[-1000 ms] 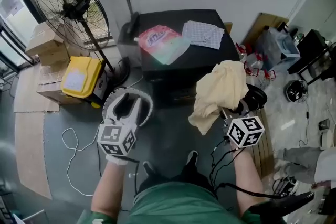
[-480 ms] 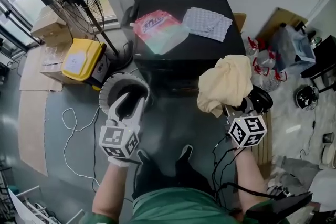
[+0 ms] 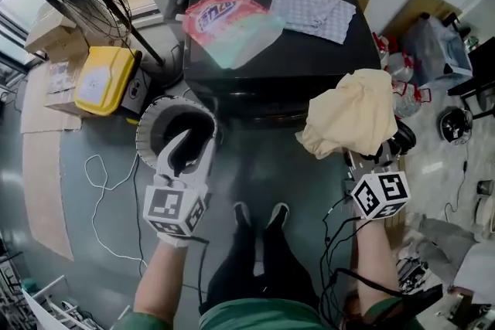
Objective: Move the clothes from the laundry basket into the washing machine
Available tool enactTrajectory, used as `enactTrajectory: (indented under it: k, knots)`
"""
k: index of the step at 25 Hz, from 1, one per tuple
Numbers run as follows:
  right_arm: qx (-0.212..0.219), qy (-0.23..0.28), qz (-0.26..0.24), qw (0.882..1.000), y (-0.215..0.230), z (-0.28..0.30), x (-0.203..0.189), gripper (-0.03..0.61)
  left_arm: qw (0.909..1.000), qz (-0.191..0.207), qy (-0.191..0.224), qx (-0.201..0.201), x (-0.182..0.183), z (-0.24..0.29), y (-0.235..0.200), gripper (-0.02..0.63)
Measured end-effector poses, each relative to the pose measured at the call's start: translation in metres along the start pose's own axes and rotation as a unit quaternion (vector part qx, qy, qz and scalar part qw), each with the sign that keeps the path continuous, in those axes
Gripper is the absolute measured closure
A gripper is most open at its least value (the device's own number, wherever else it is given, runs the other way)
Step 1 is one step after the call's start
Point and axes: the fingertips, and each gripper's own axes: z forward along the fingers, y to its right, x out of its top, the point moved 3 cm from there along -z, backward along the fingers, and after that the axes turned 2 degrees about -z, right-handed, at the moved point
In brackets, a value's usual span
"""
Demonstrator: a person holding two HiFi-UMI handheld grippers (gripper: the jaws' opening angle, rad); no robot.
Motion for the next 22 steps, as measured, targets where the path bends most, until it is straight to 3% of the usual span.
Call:
enactTrajectory:
  k: [8, 14, 22]
  knots:
    - [-0.016, -0.021, 0.000, 1.000, -0.001, 0.027, -0.052, 0.420, 0.9994, -0.004, -0.020, -0.028, -0.048, 0.030, -0.012, 0.443]
    - [0.003, -0.001, -0.013, 1.000, 0.006, 0.041, -0.088, 0.420, 0.9997, -0.019, 0.000, -0.014, -0.091, 0.057, -0.026, 0.443]
    - [0.029, 0.029, -0.017, 0.999, 0.043, 0.089, -0.172, 0.420, 0.9993, -0.016, 0.034, -0.006, -0.177, 0.126, -0.032, 0.443]
